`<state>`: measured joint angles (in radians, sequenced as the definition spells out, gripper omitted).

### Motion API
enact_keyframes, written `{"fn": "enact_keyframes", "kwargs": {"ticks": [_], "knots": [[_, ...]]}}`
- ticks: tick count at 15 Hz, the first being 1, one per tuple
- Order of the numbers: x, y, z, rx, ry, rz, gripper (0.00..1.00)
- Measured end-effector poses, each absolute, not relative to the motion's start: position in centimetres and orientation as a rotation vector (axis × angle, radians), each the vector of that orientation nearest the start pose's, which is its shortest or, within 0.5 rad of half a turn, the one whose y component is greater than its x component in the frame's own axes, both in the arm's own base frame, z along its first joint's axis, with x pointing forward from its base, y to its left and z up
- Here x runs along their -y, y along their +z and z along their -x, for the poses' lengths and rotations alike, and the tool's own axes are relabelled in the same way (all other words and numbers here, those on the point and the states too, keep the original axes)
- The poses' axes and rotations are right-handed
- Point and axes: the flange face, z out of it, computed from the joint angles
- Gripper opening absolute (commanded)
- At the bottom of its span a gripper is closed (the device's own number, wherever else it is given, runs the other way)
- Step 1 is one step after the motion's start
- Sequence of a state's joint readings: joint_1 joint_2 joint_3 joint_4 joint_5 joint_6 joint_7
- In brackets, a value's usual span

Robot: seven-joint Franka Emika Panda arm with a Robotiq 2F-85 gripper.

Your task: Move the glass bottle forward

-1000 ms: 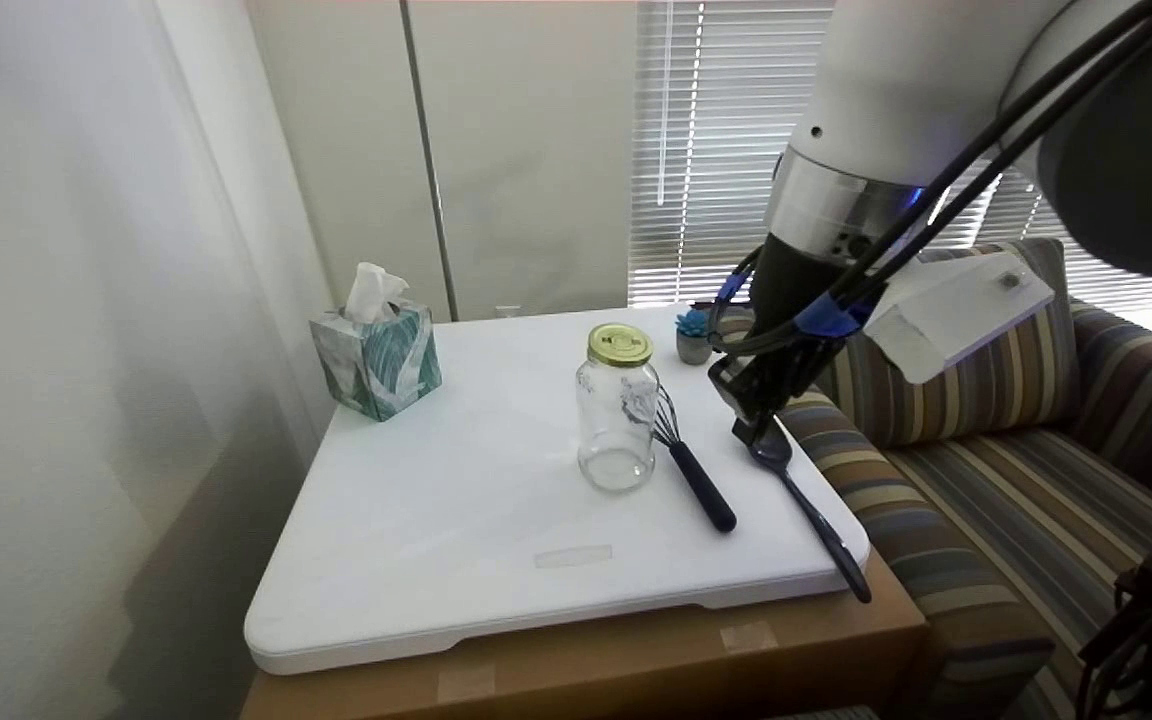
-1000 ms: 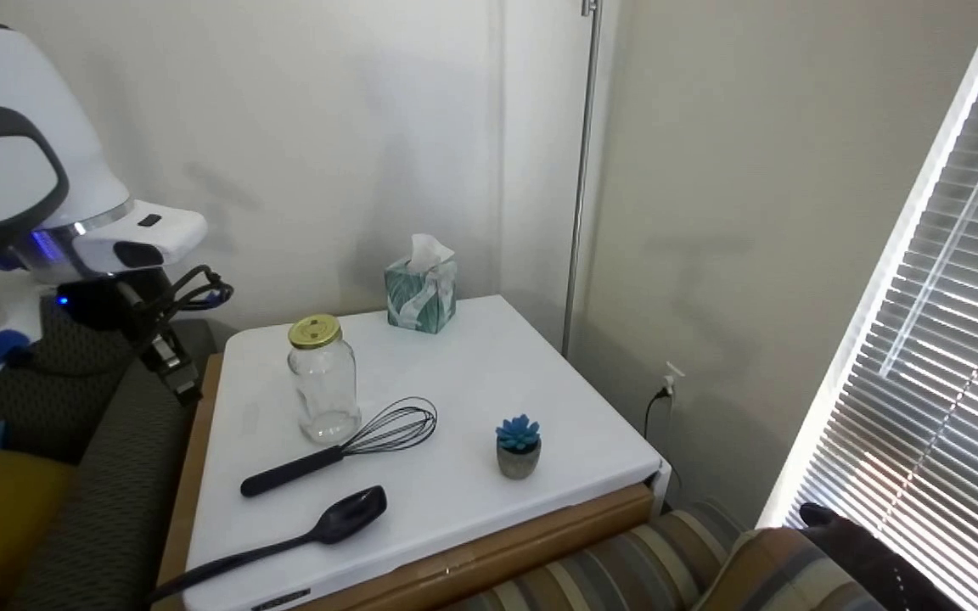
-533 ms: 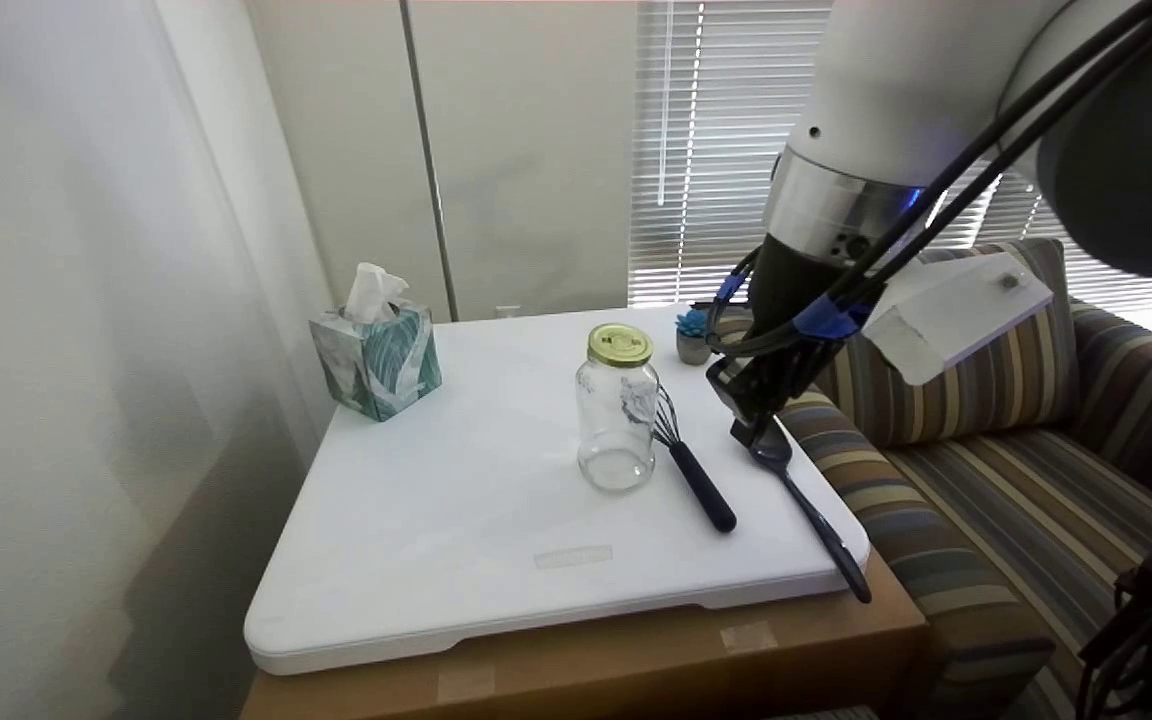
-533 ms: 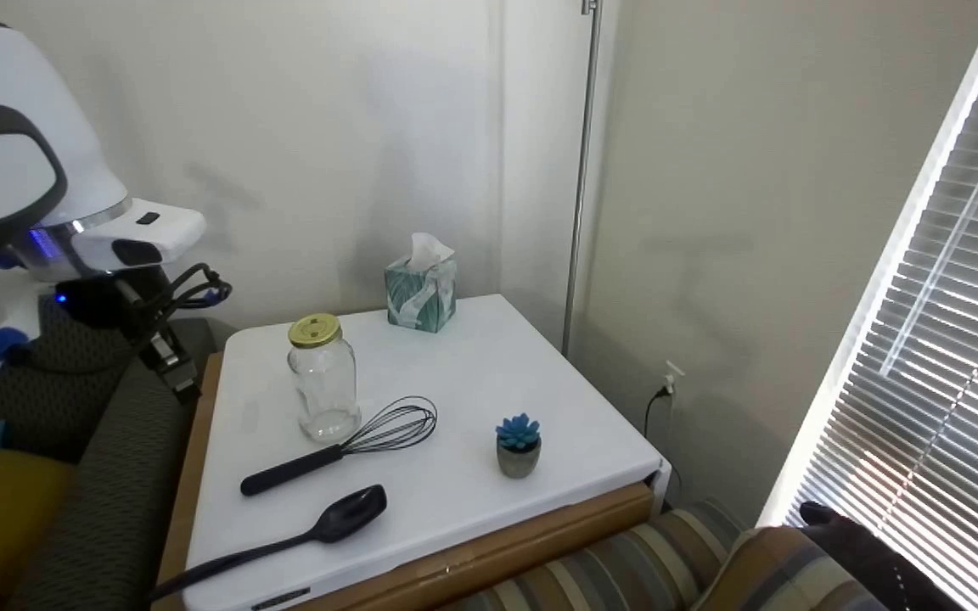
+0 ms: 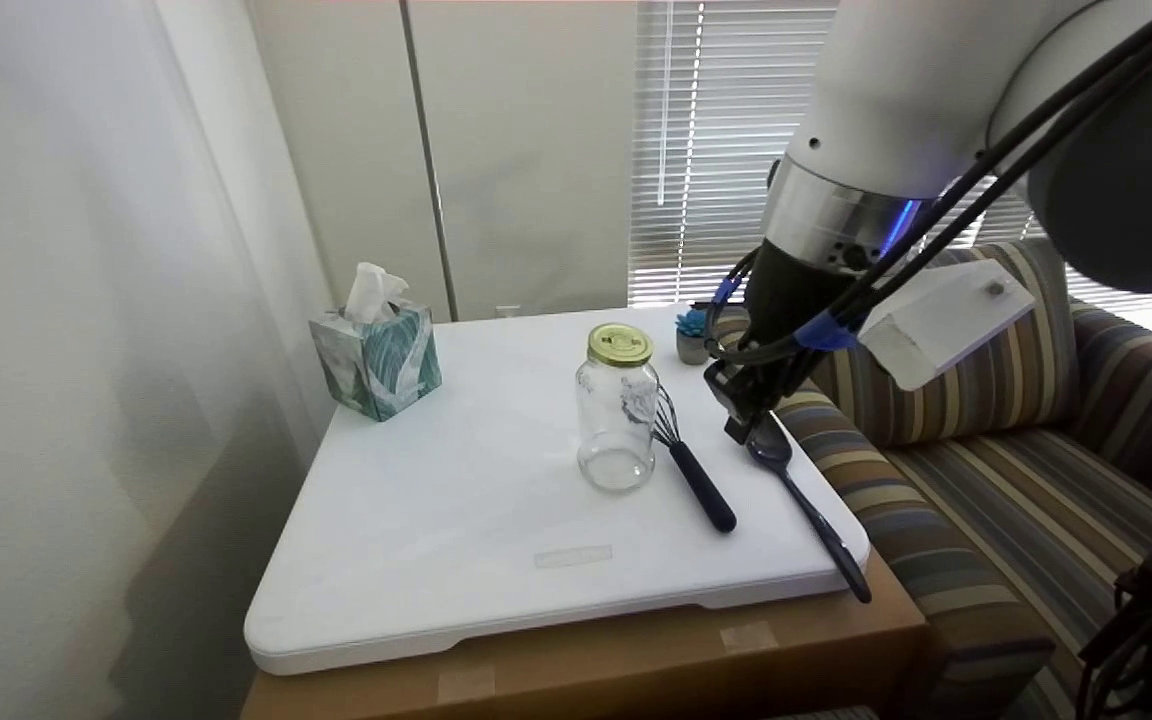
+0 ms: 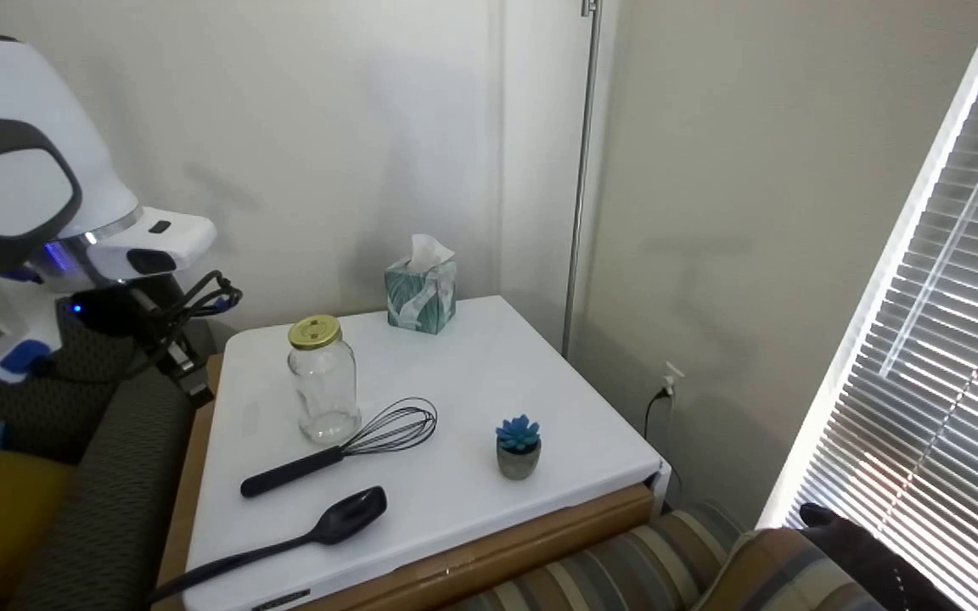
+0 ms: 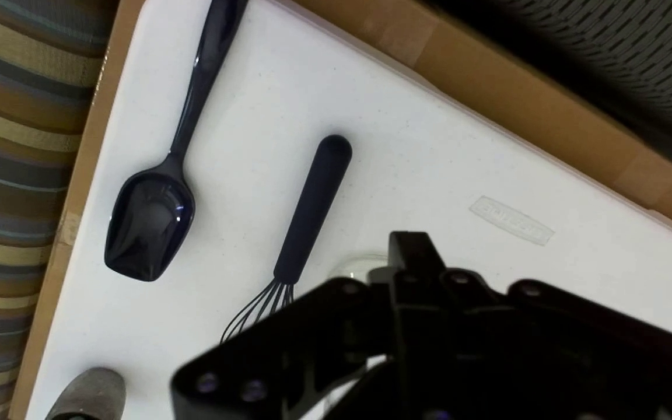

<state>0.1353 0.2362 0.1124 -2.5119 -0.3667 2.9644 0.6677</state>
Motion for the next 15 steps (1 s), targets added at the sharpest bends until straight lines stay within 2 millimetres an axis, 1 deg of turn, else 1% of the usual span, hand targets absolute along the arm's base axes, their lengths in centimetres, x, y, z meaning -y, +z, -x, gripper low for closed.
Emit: {"fn": "enact_keyframes", "kwargs": {"ticks": [3,8,15], "knots": [[-13.6,19.8,-47.2,-0.130,-0.392,3.060,0.00],[-13.3,17.4,-49.3,-0.151,-0.442,3.010,0.00],[-13.4,15.3,-51.2,-0.144,-0.466,3.019,0.00]]}}
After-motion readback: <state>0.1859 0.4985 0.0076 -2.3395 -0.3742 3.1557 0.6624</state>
